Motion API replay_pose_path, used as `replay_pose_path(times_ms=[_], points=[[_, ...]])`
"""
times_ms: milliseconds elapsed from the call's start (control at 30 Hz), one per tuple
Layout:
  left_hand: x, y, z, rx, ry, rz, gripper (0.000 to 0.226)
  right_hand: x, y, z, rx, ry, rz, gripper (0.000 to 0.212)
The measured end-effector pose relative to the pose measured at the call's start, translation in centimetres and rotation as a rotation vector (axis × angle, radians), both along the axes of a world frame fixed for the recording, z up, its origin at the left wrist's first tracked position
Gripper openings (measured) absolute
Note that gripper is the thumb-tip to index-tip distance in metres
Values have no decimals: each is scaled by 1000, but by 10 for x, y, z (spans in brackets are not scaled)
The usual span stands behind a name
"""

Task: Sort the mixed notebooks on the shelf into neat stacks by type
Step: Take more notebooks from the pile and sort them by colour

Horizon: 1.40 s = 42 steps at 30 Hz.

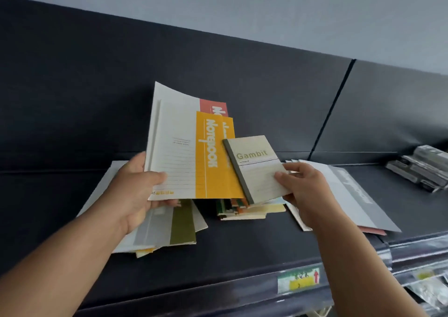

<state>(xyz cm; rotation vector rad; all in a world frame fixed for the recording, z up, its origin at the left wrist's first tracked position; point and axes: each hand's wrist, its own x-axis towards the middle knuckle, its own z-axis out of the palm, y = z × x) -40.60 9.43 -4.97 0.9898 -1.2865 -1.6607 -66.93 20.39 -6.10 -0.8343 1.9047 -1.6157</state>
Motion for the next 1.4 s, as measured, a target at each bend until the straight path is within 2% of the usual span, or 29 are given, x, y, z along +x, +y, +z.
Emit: replay_pose_path(times_ms=[67,133,233,367,633,733,800,867,933,1000,1167,1267,1400], points=[[-4,7,1,0,2,72,38,-17,-9,-5,29,19,46,17],[-9,17,-1,-23,-23,129,38,-30,-19,-14,99,127,63,24],[-18,32,-6,-56,-54,203,39,-39,-26,-22,183,333,92,18],[-23,50,-13,-54,-57,288,42,-48,-27,-24,227,464,150,16],[-32,69,-6,-1,-6,370,39,-55,-28,-29,316,534,224,15],[-41,73,-3,-26,-13,334,41,-53,-28,-28,213,631,176,19],[-46,75,-2,-26,-4,314,39,-43,-27,-15,14,532,194,20],[-50,75,-1,-16,13,292,37,-27,-22,4,-86,231,321,23],[-54,75,2,-13,31,261,38,-9,-19,19,-9,-171,508,30],[-56,75,5,-30,35,233,38,1,-19,21,81,-430,622,26],[-45,72,11,-67,2,227,30,11,-21,12,54,-416,628,20],[-40,70,11,-23,24,241,21,16,-21,8,18,-389,597,19],[-28,64,11,44,39,261,23,26,-19,6,-7,-385,572,24]])
